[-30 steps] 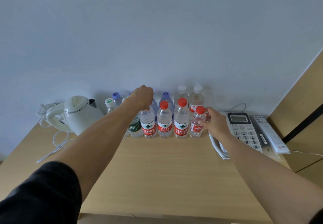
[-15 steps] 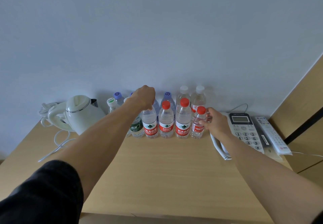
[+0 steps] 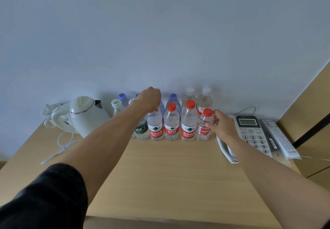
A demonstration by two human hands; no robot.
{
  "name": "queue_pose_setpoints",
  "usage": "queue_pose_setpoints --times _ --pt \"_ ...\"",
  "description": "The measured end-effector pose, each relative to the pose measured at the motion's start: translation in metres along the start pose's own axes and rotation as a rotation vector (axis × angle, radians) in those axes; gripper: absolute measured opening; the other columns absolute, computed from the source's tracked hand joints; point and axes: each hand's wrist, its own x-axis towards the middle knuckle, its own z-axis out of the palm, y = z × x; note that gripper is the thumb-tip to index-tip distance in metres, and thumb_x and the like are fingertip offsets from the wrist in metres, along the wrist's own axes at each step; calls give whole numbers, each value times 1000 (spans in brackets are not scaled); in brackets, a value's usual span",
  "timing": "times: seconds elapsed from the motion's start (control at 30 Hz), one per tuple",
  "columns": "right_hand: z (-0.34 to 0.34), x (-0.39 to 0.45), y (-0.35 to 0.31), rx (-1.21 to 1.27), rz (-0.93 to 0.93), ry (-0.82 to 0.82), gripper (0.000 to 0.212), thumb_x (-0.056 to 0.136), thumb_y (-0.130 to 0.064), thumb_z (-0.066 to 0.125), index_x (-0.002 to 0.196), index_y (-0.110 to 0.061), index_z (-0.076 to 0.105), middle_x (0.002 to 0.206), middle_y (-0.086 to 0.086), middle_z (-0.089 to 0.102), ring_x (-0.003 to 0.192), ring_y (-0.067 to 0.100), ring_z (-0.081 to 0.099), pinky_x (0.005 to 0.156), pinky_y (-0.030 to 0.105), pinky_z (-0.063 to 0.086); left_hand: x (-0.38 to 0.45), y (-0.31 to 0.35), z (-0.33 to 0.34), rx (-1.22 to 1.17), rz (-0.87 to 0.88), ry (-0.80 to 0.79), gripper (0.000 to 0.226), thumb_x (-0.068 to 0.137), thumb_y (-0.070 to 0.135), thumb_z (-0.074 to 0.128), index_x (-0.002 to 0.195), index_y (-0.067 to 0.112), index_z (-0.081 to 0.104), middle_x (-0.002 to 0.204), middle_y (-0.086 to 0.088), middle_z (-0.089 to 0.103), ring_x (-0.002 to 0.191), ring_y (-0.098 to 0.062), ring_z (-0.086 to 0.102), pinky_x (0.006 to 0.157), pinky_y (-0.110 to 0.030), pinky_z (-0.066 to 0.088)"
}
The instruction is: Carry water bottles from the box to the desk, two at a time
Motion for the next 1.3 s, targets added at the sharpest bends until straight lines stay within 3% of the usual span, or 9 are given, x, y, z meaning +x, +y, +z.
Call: queue_pose_setpoints --times 0.37,0.6,0.77,0.97,1.1,1.3 --pt "0 -2 1 -35 -10 5 43 82 -15 81 120 -10 61 108 10 71 99 28 67 93 45 53 -1 0 1 28 4 -6 31 85 21 80 110 7 71 110 -8 72 105 -26 64 89 -41 57" --pt "-1 -1 -2 -106 9 -15 43 83 -24 80 118 -10 59 111 8 69 102 27 65 92 45 53 -6 -2 0 29 0 41 37 85 28 76 119 15 68 112 -6 68 103 -26 64 81 -35 55" --pt "-4 2 -7 -167 36 -69 39 85 -24 76 117 -15 56 115 4 67 104 24 62 83 33 47 -5 -4 -9 3 -7 129 32 90 37 65 118 22 69 117 -1 67 106 -24 62 74 -31 44" --pt "-14 7 -20 -267 51 -63 35 93 -34 61 124 -18 55 116 6 67 95 22 59 81 35 49 -1 -2 -18 28 -43 229 33 97 37 54 123 20 65 117 -4 67 107 -26 63 78 -33 47" --pt "-27 6 -35 -319 38 -5 45 96 -42 53 134 -19 51 124 9 65 111 28 60 88 36 47 2 4 -20 60 -16 276 35 101 34 47 128 19 62 121 -6 66 110 -27 60 81 -34 44" --pt "-44 -1 -60 -397 -25 79 44 102 -45 41 136 -18 50 132 10 60 120 29 56 95 39 46 8 30 -28 78 73 290 40 104 33 35 138 18 52 129 -9 59 119 -29 52 92 -38 41"
